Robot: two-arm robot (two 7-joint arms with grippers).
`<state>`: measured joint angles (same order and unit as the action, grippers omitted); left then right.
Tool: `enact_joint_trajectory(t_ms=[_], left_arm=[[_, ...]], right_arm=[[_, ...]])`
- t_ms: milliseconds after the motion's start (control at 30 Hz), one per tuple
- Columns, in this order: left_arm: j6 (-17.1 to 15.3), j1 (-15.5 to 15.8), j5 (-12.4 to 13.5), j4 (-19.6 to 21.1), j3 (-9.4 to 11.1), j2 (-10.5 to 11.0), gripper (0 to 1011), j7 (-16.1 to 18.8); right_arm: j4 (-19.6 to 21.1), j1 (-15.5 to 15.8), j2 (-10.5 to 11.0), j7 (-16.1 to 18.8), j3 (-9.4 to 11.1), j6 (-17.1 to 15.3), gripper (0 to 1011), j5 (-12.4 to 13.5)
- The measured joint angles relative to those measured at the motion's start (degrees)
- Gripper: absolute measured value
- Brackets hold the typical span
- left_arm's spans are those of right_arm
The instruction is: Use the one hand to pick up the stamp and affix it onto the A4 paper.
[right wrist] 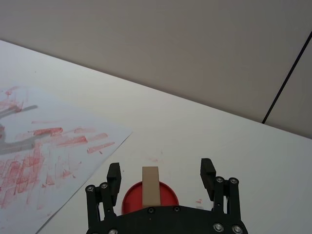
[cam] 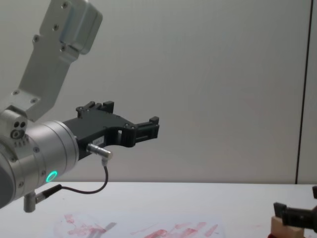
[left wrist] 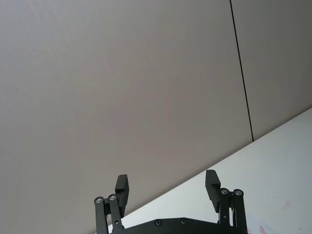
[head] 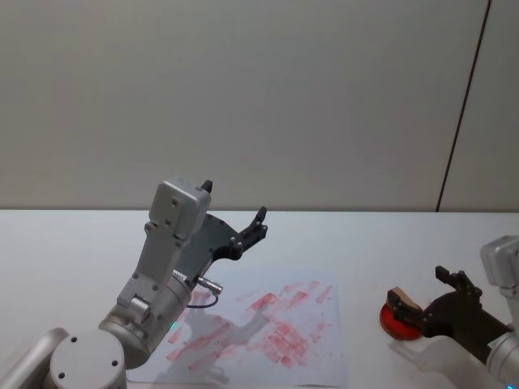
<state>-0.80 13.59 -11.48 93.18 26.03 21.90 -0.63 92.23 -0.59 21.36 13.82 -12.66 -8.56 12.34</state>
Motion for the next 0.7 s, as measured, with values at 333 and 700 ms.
enact_joint_trajectory(t_ms=[333,700], left_arm=[[0.00,0.00,0.00,0.00,0.00,0.00,1003,0.00],[0.00,0.00,0.00,0.00,0.00,0.00,1003,0.00]], right_arm=[[-1.45,-0.03,-0.37,0.02,-0.36,-0.27,1001,-0.67],[-3.27,-0.59,-1.01,0.54,-0.80,-0.68,922,-1.35]])
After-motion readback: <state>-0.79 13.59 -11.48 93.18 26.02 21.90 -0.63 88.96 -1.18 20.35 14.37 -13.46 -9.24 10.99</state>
